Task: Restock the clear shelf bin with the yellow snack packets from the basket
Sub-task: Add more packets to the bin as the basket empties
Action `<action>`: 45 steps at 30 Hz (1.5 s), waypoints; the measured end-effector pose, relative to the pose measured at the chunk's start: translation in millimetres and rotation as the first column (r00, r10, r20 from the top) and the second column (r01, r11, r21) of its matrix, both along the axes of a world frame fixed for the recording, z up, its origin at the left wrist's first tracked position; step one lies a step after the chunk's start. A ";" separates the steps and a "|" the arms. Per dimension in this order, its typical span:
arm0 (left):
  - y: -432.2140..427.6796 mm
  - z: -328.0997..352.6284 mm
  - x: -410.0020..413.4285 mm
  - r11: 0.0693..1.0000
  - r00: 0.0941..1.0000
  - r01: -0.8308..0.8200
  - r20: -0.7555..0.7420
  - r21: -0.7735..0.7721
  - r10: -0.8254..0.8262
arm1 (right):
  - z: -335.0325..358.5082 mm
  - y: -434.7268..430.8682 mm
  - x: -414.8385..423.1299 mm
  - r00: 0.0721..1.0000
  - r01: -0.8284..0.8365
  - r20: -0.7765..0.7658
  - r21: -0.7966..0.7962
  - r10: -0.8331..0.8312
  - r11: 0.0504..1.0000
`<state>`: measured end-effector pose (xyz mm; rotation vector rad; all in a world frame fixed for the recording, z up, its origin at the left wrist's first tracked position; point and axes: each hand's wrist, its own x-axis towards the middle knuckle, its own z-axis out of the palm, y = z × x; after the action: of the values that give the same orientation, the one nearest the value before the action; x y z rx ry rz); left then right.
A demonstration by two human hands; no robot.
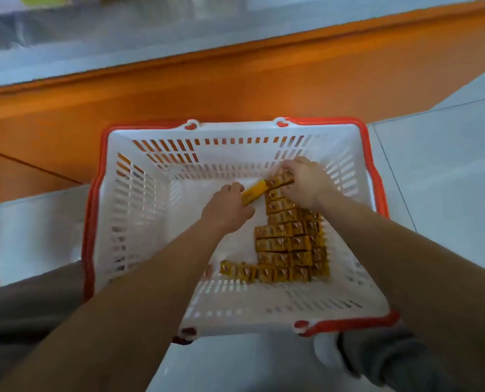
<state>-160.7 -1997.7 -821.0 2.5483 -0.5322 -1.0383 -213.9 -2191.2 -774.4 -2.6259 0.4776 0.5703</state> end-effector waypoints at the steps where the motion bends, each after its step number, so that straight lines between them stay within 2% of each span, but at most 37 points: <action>1: -1.0 -12.3 -0.9 1.000 1.000 -0.019 0.013 -0.006 0.019 | -11.2 1.9 -3.3 1.000 0.001 -0.002 -0.029 -0.001 1.000; 3: -4.8 -31.6 -2.3 0.999 0.998 -0.041 0.039 -0.017 0.042 | -29.4 4.0 -10.3 1.000 -0.003 -0.012 -0.103 0.002 0.995; 7: -13.2 -56.7 -8.4 0.998 0.996 -0.060 0.069 -0.023 0.061 | -44.7 3.1 -12.6 0.999 0.011 -0.033 -0.132 -0.015 0.991; 11: -17.6 -69.8 -10.9 0.983 0.988 -0.126 0.077 -0.132 0.137 | -45.3 2.6 -3.8 0.993 -0.023 -0.119 -0.199 -0.001 0.980; 13: -16.8 -68.6 -8.0 0.953 0.980 -0.201 -0.057 -0.226 0.193 | -44.2 2.3 -2.3 0.992 -0.042 -0.126 -0.234 0.013 0.971; 15: -13.4 -64.9 -7.7 0.933 0.955 -0.255 -0.219 -0.255 0.201 | -42.5 3.3 -2.6 0.993 -0.058 -0.118 -0.246 0.029 0.968; 19: -9.5 -57.9 -19.7 0.959 0.884 -0.182 -0.464 -0.215 0.063 | -38.8 2.9 -2.1 0.992 -0.035 -0.127 -0.175 0.013 0.984; 21: -11.1 -55.6 -25.9 0.976 0.866 -0.103 -0.501 -0.191 -0.007 | -36.8 0.1 -1.3 0.990 -0.019 -0.140 -0.106 0.004 0.994; 24: -11.4 -53.2 -29.8 0.983 0.863 -0.011 -0.498 -0.182 -0.083 | -34.1 -1.9 0.1 0.988 -0.022 -0.154 -0.038 0.016 0.999; 28: -9.5 -54.1 -33.0 0.981 0.905 0.063 -0.404 -0.181 -0.133 | -32.3 -3.3 -0.5 0.991 -0.031 -0.135 -0.053 0.024 0.998; 32: -5.7 -55.7 -28.9 0.979 0.911 0.009 -0.401 -0.203 -0.091 | -34.6 -3.5 -0.1 0.997 -0.041 -0.070 -0.053 0.037 0.998; 37: -3.3 -51.9 -27.3 0.985 0.910 0.016 -0.405 -0.174 -0.086 | -34.0 -8.2 1.2 0.993 0.002 -0.115 0.087 0.008 0.996; 43: 3.4 -21.4 -11.6 0.997 0.930 0.017 -0.364 -0.079 -0.045 | -7.6 -6.9 1.4 0.994 0.107 0.019 0.162 -0.112 0.981; 45: 9.6 -3.8 -4.8 0.997 0.935 -0.019 -0.355 -0.073 -0.008 | 10.8 -4.4 -0.7 0.988 0.135 0.047 0.240 -0.150 0.961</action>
<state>-165.4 -1988.0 -824.8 2.2213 -0.4520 -1.4084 -214.6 -2195.6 -763.5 -2.3539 0.5385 0.4637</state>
